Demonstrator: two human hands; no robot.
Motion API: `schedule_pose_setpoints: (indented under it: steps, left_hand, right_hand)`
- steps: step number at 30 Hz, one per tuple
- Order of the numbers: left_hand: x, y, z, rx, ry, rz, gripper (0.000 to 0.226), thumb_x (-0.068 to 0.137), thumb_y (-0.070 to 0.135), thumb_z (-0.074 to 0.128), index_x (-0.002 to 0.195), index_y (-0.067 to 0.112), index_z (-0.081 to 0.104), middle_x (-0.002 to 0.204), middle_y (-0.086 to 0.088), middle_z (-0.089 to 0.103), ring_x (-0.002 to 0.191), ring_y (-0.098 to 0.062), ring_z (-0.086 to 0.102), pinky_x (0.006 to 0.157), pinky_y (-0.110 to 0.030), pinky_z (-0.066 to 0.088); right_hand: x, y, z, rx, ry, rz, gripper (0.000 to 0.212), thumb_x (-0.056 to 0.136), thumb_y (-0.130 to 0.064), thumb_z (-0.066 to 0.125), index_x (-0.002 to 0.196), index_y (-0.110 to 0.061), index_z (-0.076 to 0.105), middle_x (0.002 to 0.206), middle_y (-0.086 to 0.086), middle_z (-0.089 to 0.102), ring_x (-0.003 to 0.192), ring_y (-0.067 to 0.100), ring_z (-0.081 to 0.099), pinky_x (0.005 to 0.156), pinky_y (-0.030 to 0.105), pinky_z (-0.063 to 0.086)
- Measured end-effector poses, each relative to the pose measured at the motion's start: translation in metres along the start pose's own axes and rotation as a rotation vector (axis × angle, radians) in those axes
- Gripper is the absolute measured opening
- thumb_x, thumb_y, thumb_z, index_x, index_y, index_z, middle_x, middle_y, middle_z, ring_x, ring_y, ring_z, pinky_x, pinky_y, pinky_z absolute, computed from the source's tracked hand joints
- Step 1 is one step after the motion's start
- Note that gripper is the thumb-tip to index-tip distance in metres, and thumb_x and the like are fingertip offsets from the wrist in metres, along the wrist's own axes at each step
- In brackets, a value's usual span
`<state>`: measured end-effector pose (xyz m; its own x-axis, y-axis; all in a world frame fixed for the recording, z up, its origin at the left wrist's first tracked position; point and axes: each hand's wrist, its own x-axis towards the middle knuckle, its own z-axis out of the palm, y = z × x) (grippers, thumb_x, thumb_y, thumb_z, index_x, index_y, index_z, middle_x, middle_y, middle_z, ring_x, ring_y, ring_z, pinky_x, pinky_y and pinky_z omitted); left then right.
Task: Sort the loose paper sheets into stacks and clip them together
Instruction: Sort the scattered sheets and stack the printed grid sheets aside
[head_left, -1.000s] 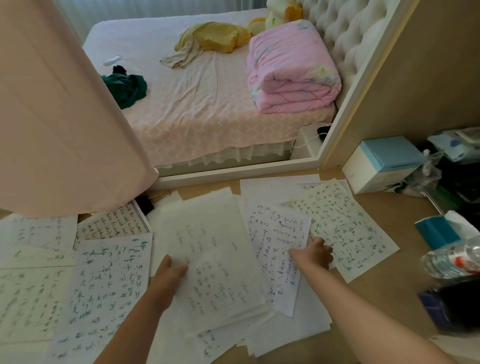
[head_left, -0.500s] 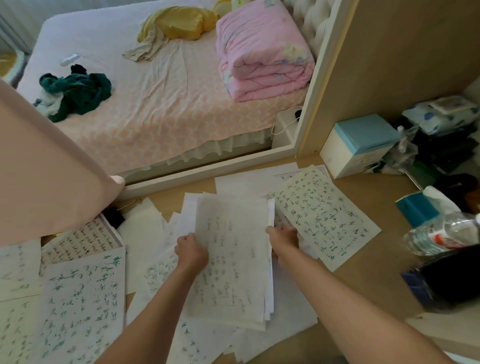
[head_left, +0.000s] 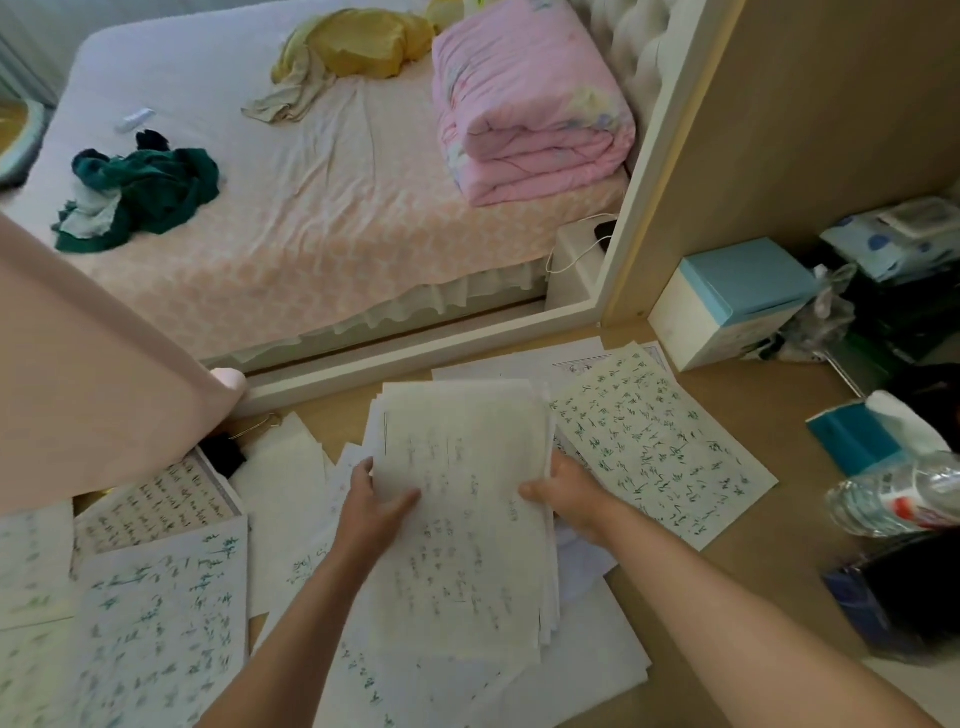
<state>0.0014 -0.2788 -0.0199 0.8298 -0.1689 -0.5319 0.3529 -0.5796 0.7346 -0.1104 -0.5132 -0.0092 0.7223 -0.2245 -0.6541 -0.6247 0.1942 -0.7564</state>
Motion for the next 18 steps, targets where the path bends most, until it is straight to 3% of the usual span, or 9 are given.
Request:
schedule_pose_setpoints:
  steps: [3,6,10,13,15,18]
  left_hand:
    - [0.004,0.013,0.000,-0.201,-0.185,-0.081,0.042,0.086,0.016,0.074,0.124,0.013,0.056,0.119,-0.007,0.068,0.100,-0.027,0.069,0.083,-0.046,0.060]
    - [0.000,0.021,0.013,-0.099,-0.327,-0.142,0.033,0.089,0.004,0.068,0.118,0.012,0.056,0.115,-0.010,0.067,0.097,-0.027,0.069,0.079,-0.042,0.060]
    - [0.000,0.016,0.024,-0.015,-0.030,-0.127,0.033,0.092,0.002,0.059,0.121,0.011,0.049,0.117,-0.008,0.059,0.100,-0.027,0.059,0.078,-0.040,0.054]
    - [-0.001,0.005,0.022,0.001,0.053,-0.182,0.030,0.094,0.004,0.052,0.120,0.011,0.041,0.116,-0.010,0.051,0.098,-0.027,0.052,0.070,-0.038,0.048]
    - [-0.004,-0.002,0.023,0.073,0.032,-0.214,0.032,0.093,0.005,0.054,0.120,0.010,0.039,0.117,-0.011,0.051,0.097,-0.028,0.052,0.073,-0.040,0.049]
    - [-0.009,-0.002,0.028,0.238,0.071,-0.166,0.055,0.086,0.010,0.068,0.132,0.006,0.037,0.131,-0.016,0.046,0.115,-0.034,0.050,0.094,-0.049,0.051]
  right_hand:
    - [0.009,-0.004,-0.009,-0.019,0.009,-0.049,0.042,0.092,0.001,0.057,0.125,-0.024,0.052,0.122,0.004,0.066,0.112,0.023,0.063,0.094,0.042,0.053]
    - [0.020,0.003,-0.014,-0.368,0.033,-0.031,0.049,0.089,-0.008,0.054,0.135,-0.021,0.045,0.127,0.004,0.057,0.115,0.024,0.056,0.098,0.042,0.049]
    - [0.018,0.016,-0.032,-0.981,0.311,-0.147,0.071,0.082,-0.033,0.058,0.147,-0.027,0.031,0.139,0.007,0.034,0.127,0.027,0.033,0.104,0.041,0.036]
    - [0.014,0.032,-0.050,-1.173,0.390,-0.027,0.097,0.075,-0.050,0.063,0.154,-0.024,0.012,0.157,0.010,0.011,0.144,0.033,0.012,0.114,0.048,0.025]
    - [0.013,0.041,-0.053,-1.201,0.394,0.031,0.094,0.082,-0.050,0.061,0.155,-0.020,0.010,0.161,0.014,0.005,0.148,0.035,0.008,0.116,0.049,0.025]
    - [0.012,0.046,-0.051,-1.243,0.427,-0.019,0.078,0.095,-0.031,0.056,0.156,-0.014,0.012,0.163,0.018,0.010,0.149,0.035,0.014,0.114,0.043,0.034]
